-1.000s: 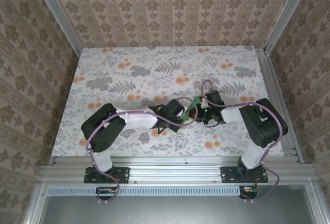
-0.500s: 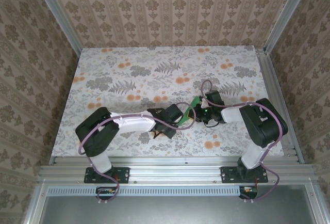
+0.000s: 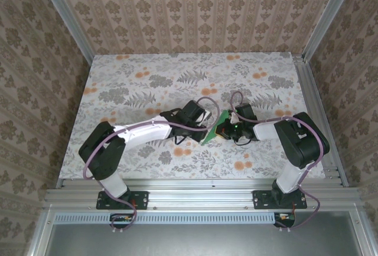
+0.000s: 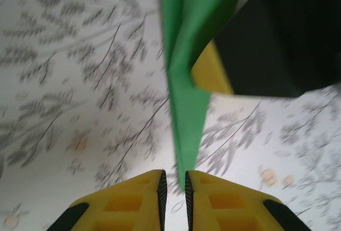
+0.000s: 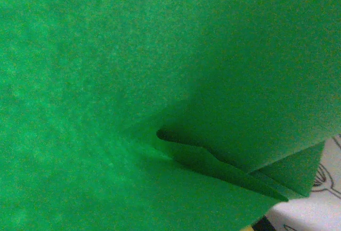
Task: Fold a paper plane with a square sheet of paper (pick it up from the middle)
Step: Fold the wing for the fifth time at the center of the table.
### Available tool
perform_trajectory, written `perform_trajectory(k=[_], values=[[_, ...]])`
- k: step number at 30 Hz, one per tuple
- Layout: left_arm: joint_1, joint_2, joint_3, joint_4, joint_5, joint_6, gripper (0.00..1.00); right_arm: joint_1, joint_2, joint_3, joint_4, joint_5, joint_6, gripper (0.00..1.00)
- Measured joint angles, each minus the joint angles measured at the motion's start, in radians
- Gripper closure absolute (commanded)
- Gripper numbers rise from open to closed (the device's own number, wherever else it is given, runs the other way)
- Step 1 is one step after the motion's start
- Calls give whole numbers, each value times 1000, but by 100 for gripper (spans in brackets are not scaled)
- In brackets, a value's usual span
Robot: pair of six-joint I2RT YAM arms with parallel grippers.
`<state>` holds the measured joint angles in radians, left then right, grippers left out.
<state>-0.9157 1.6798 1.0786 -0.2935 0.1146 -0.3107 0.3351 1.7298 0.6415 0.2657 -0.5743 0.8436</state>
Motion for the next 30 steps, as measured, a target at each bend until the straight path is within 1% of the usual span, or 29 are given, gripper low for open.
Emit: perform_trajectory(k=[4, 8, 13, 17, 25, 28, 30], values=[[3, 55, 18, 75, 76, -17, 81, 0, -2, 0, -1, 0, 0, 100], [25, 103, -29, 169, 162, -60, 84, -5, -6, -2, -3, 1, 6, 100], [66, 143, -79, 227, 226, -95, 84, -6, -7, -2, -3, 2, 21, 100], [65, 157, -84, 259, 265, -105, 84, -6, -7, -2, -3, 2, 26, 100], [69, 202, -83, 300, 305, -109, 85, -6, -9, -2, -4, 2, 35, 100], [69, 204, -78, 294, 297, -109, 86, -7, -14, -3, -9, 10, 46, 100], [68, 206, -72, 282, 282, -109, 86, -8, -24, -4, -19, 19, 50, 98]])
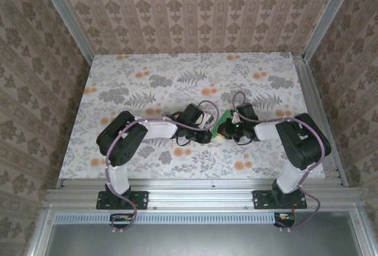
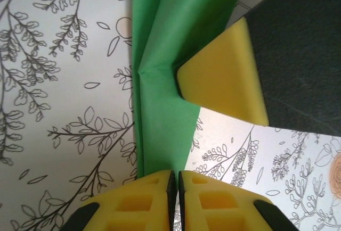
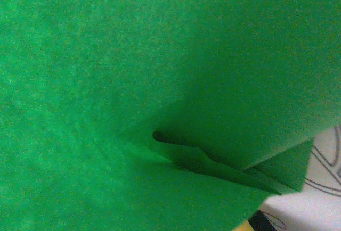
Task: Fold a paper plane with a square sheet of paper (pick it up from the middle)
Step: Fold the wing for the fifth time at the center of the table.
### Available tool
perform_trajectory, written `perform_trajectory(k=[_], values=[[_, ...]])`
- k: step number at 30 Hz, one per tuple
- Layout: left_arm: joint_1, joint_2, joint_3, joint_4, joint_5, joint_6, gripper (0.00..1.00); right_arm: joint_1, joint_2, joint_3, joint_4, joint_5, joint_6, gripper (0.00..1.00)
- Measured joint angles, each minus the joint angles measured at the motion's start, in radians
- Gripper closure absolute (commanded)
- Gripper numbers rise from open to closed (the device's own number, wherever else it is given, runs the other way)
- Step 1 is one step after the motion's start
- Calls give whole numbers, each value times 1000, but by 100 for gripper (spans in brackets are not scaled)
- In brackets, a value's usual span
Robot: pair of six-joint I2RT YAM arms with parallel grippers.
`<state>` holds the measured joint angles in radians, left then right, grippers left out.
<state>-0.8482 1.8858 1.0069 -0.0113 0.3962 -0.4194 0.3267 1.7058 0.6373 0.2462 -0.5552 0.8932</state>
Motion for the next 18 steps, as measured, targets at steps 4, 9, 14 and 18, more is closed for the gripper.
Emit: perform_trajectory(k=[4, 9, 14, 18], values=[[-3, 6, 10, -15, -15, 0, 86, -2, -24, -3, -11, 10, 17, 94], [-1, 9, 11, -16, -14, 0, 86, 21, -57, -13, 28, 31, 87, 91], [1, 10, 13, -18, -10, 0, 86, 91, -83, -48, 117, 77, 187, 92], [5, 11, 13, -17, 1, 0, 86, 117, -76, -50, 154, 113, 227, 94]])
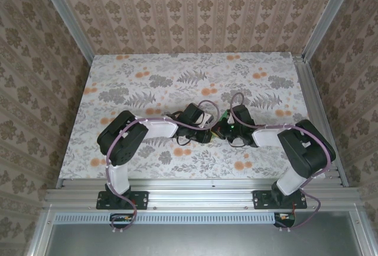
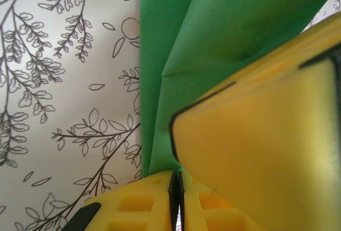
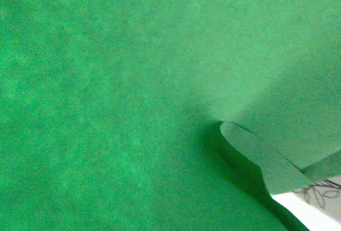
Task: Fold a paper plane with a square sheet of paper (pick it up from the middle)
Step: Fold the wing for the fifth time at the center of the table.
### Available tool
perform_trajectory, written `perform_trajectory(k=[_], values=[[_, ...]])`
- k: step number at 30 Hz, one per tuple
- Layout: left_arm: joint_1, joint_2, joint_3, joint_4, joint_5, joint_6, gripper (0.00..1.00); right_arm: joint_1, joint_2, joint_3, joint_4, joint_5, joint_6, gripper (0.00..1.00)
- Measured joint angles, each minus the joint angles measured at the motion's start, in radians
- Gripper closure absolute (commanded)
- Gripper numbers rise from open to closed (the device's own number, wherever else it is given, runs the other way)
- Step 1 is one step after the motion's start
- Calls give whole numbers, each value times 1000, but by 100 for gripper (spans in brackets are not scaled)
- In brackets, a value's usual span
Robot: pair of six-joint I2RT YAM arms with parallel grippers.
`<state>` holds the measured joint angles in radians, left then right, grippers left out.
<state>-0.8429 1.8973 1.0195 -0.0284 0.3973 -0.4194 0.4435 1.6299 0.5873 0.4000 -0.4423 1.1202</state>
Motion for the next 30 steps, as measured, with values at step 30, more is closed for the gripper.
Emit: perform_trajectory(k=[30], values=[[6, -1, -12, 34, -39, 55, 89, -91, 119, 139, -163, 80, -134, 97]])
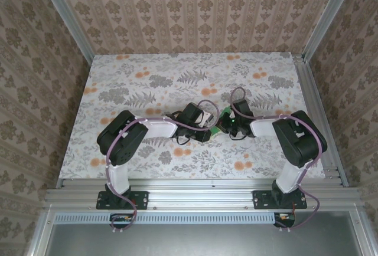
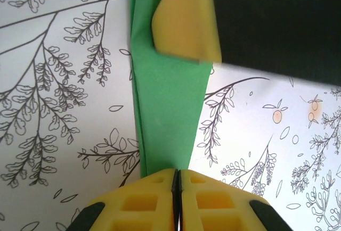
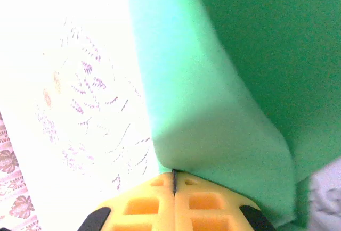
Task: Fold a paper plane with a square sheet of paper (pick it up from the middle)
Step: Fold the wing for the fifth time at the center of the table.
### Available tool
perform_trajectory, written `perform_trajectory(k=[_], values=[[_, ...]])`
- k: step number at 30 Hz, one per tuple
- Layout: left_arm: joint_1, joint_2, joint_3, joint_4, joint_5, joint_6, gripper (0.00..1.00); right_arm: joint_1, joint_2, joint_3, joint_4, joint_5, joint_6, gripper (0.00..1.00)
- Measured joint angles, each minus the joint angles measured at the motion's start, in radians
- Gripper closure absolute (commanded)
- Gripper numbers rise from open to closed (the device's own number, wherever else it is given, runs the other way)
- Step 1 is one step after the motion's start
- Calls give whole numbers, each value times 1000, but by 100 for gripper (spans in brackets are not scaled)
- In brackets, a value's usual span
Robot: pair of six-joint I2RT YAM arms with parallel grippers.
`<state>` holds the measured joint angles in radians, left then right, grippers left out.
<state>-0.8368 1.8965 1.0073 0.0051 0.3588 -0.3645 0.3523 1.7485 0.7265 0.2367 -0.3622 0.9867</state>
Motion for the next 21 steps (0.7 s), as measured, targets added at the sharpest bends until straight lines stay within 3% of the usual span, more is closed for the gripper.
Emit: perform_trajectory(k=[21], values=[[14, -16, -18, -8, 1, 22, 90, -102, 16, 80, -85, -53, -64, 96]])
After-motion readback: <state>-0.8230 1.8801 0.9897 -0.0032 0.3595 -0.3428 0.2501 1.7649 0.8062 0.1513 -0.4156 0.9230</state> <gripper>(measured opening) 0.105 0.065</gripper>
